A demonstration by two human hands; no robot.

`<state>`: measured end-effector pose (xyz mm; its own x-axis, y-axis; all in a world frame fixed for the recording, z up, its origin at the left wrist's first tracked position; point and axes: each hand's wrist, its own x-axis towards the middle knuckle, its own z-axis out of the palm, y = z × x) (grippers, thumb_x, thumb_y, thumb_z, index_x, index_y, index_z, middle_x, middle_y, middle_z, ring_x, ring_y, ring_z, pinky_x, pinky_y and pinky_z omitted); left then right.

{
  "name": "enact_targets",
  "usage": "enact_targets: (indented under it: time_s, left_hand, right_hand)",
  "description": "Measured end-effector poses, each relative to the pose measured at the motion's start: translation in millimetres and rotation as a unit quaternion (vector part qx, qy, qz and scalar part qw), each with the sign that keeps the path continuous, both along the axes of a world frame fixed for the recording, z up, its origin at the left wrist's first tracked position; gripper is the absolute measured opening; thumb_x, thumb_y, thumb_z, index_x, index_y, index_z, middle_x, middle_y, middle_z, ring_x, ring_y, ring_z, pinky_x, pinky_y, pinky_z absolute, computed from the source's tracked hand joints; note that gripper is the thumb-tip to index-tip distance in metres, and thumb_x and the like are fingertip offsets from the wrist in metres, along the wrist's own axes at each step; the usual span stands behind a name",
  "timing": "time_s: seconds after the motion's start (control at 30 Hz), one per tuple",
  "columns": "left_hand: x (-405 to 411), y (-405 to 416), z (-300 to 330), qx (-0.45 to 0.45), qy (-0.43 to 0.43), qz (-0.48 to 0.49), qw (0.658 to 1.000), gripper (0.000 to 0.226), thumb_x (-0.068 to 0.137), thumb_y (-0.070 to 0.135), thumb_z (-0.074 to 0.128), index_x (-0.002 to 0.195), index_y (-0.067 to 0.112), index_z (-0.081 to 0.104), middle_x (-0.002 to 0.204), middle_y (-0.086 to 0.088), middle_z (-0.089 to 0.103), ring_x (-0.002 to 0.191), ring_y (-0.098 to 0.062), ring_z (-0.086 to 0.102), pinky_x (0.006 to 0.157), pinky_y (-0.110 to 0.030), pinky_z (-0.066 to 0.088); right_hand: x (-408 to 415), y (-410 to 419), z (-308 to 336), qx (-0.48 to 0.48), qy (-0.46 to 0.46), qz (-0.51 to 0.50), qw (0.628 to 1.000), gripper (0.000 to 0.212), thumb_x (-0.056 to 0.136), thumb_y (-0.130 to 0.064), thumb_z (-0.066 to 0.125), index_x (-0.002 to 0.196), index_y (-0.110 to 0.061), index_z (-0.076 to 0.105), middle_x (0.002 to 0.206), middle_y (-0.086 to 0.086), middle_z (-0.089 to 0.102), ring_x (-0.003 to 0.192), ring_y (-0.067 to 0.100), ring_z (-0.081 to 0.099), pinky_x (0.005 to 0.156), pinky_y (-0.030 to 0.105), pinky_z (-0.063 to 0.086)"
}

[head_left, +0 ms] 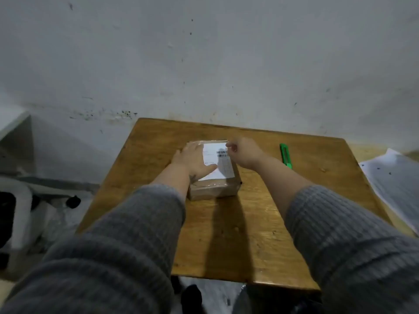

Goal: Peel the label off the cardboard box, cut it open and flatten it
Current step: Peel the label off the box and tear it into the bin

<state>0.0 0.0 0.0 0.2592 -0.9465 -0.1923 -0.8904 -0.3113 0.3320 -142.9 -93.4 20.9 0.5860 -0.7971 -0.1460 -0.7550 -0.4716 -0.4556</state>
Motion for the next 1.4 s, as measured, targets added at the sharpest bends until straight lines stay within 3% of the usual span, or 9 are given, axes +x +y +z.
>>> enact_targets:
  time_s: [0.1, 0.27, 0.4, 0.63, 0.87, 1.03, 1.1, 1.27, 1.4]
  left_hand:
    - [0, -3, -18, 0.080, -0.013, -0.002, 0.997, 0.109, 0.077, 0.079, 0.041, 0.152, 0.013, -0.002, 0.161, -0.004, -0.010, 0.147, -0.021, -0.009, 0.117, -0.054, 0.000]
    - [0, -9, -41, 0.034, -0.027, -0.002, 0.999, 0.123, 0.067, 0.090, 0.035, 0.150, 0.014, -0.013, 0.158, -0.001, -0.023, 0.143, -0.016, -0.024, 0.114, -0.058, -0.010]
    - [5, -15, -47, 0.009, -0.037, -0.017, 0.999, 0.126, 0.063, 0.092, 0.035, 0.150, 0.014, -0.013, 0.158, 0.000, -0.023, 0.143, -0.014, -0.025, 0.115, -0.058, -0.008]
    - [5, -16, -54, -0.032, -0.046, -0.012, 0.998, 0.126, 0.063, 0.094, 0.031, 0.151, 0.014, -0.009, 0.159, 0.000, -0.018, 0.144, -0.012, -0.023, 0.116, -0.057, -0.005]
    - [5, -14, -54, -0.043, -0.033, -0.006, 0.999, 0.129, 0.060, 0.096, 0.028, 0.151, 0.013, -0.010, 0.159, 0.000, -0.019, 0.143, -0.012, -0.023, 0.116, -0.056, -0.005]
    - [4, -14, -53, -0.040, -0.029, -0.005, 0.999, 0.130, 0.060, 0.095, 0.031, 0.150, 0.013, -0.012, 0.159, 0.000, -0.020, 0.143, -0.011, -0.023, 0.116, -0.056, -0.004]
    - [4, -13, -53, -0.042, -0.026, -0.005, 0.999, 0.129, 0.060, 0.094, 0.032, 0.150, 0.013, -0.012, 0.159, 0.001, -0.019, 0.143, -0.011, -0.022, 0.116, -0.056, -0.004]
    - [4, -13, -55, -0.048, -0.020, -0.001, 0.999, 0.128, 0.062, 0.093, 0.035, 0.150, 0.013, -0.013, 0.159, 0.001, -0.019, 0.144, -0.010, -0.021, 0.117, -0.056, -0.004]
    - [3, -12, -54, -0.057, -0.015, 0.001, 0.998, 0.127, 0.063, 0.092, 0.037, 0.151, 0.014, -0.011, 0.160, 0.002, -0.017, 0.144, -0.010, -0.020, 0.117, -0.055, -0.004]
  right_hand:
    - [13, -12, -10, -0.007, 0.024, -0.011, 1.000, 0.036, 0.094, -0.014, 0.046, 0.129, -0.008, 0.055, 0.127, 0.014, 0.059, 0.114, 0.028, 0.056, 0.086, 0.030, 0.046]
    - [24, -39, -32, -0.044, 0.018, -0.038, 0.998, 0.030, 0.093, -0.014, 0.049, 0.120, -0.009, 0.061, 0.126, 0.015, 0.055, 0.116, 0.028, 0.052, 0.087, 0.030, 0.043]
    - [27, -52, -40, -0.037, -0.014, -0.076, 0.996, 0.027, 0.093, -0.015, 0.051, 0.115, -0.008, 0.066, 0.116, 0.012, 0.061, 0.095, 0.022, 0.058, 0.074, 0.024, 0.043]
    - [33, -58, -43, -0.018, -0.049, -0.125, 0.991, 0.016, 0.090, -0.015, 0.058, 0.096, -0.007, 0.071, 0.096, 0.009, 0.070, 0.085, 0.020, 0.064, 0.069, 0.025, 0.046]
    - [41, -53, -37, -0.003, -0.053, -0.142, 0.988, 0.015, 0.093, -0.015, 0.051, 0.093, -0.010, 0.065, 0.097, 0.010, 0.066, 0.085, 0.024, 0.060, 0.070, 0.033, 0.050]
    - [40, -49, -25, 0.040, -0.127, -0.168, 0.977, 0.014, 0.093, -0.009, 0.049, 0.083, -0.013, 0.058, 0.089, 0.003, 0.059, 0.076, 0.013, 0.054, 0.052, 0.014, 0.037]
    - [38, -49, -20, 0.058, -0.148, -0.175, 0.972, 0.016, 0.092, -0.007, 0.050, 0.080, -0.013, 0.059, 0.087, 0.002, 0.061, 0.078, 0.013, 0.055, 0.053, 0.015, 0.039]
    - [34, -45, -14, 0.073, -0.183, -0.161, 0.967, 0.011, 0.091, -0.010, 0.056, 0.098, -0.018, 0.057, 0.073, -0.001, 0.056, 0.064, 0.011, 0.053, 0.047, 0.019, 0.039]
    - [34, -44, -16, 0.045, -0.145, -0.109, 0.982, 0.010, 0.091, -0.015, 0.057, 0.087, -0.018, 0.066, 0.077, -0.001, 0.061, 0.068, 0.011, 0.055, 0.050, 0.018, 0.039]
